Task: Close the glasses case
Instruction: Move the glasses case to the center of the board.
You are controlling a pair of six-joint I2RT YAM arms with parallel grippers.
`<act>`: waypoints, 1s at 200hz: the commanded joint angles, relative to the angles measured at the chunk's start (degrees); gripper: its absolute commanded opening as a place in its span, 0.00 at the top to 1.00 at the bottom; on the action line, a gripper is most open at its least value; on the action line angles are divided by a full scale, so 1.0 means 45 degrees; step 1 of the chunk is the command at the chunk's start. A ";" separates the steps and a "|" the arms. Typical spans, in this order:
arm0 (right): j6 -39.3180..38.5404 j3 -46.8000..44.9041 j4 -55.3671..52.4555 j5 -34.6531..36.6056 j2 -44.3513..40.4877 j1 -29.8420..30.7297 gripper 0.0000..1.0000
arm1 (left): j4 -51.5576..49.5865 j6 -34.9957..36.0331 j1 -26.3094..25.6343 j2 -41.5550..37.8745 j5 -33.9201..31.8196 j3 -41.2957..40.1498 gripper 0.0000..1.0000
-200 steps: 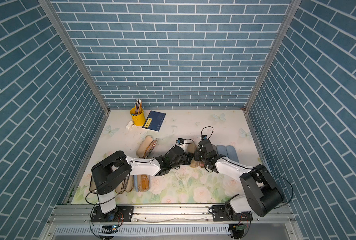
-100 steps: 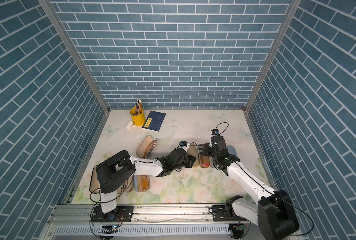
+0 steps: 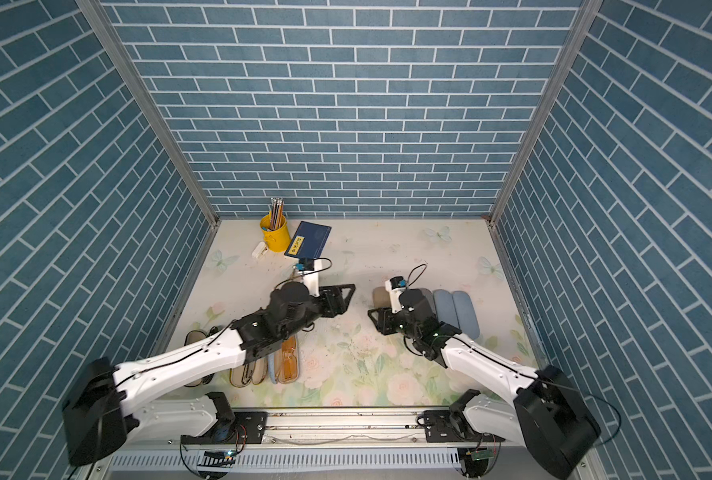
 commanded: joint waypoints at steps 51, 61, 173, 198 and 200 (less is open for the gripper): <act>0.1408 0.3967 0.2843 0.0019 0.6452 0.4298 0.49 | -0.5121 0.0273 0.1918 -0.5868 -0.2133 -0.1670 0.05; 0.1393 0.4573 0.2617 0.0142 0.7006 0.4635 0.49 | -0.5411 0.0221 0.2008 -0.6062 -0.2113 -0.1792 0.05; 0.1651 0.6234 0.0681 0.1873 0.8774 0.5929 0.57 | -0.5628 0.0076 0.2058 -0.7392 -0.1617 -0.2611 0.05; 0.1681 0.6334 0.0685 0.1962 0.8904 0.6003 0.58 | -0.5694 0.0058 0.2058 -0.7554 -0.1627 -0.2715 0.05; 0.1681 0.6342 0.0661 0.1958 0.8924 0.6009 0.58 | -0.5713 0.0058 0.2058 -0.7554 -0.1625 -0.2715 0.05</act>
